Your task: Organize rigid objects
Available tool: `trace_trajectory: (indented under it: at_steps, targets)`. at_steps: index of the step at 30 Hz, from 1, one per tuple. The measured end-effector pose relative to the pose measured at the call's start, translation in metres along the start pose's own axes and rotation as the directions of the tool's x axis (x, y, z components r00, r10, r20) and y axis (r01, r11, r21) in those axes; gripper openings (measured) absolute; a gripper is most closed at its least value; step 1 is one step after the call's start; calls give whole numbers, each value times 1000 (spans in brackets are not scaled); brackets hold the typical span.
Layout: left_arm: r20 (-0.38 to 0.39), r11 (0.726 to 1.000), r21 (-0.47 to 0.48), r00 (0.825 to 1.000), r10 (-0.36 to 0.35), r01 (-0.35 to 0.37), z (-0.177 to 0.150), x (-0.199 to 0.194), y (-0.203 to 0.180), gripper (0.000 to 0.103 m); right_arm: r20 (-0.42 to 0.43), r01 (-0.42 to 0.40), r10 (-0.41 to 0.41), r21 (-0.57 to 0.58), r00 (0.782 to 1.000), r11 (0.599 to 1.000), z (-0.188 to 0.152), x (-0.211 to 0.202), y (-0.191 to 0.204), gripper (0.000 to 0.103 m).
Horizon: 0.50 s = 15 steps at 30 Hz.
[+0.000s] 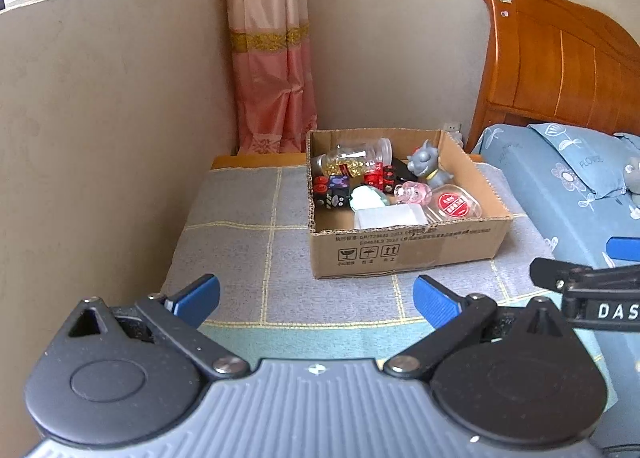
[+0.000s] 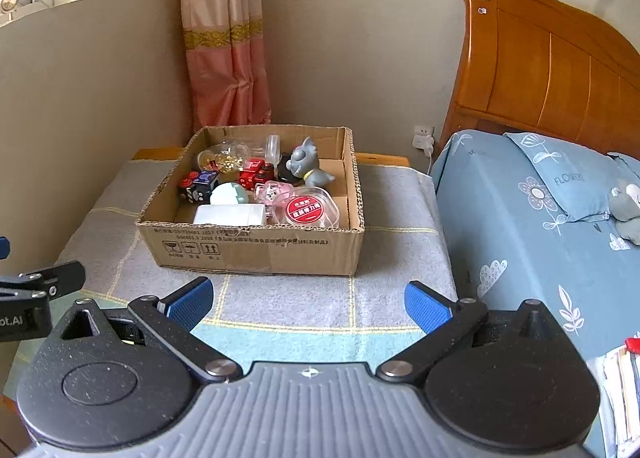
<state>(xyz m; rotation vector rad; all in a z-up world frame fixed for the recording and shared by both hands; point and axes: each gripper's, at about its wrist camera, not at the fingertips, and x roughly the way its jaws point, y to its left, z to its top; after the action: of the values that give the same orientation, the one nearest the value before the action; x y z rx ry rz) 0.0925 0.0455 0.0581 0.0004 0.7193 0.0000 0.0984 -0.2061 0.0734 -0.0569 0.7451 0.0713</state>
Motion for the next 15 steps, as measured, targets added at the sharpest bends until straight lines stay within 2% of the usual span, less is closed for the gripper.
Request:
trace_trajectory:
  at_steps: [15]
  targets:
    - [12,1000,20,1000,14,-15,3,-3,-9,102,30,-7,8,-18,1000,1000,-1,-14,8,103]
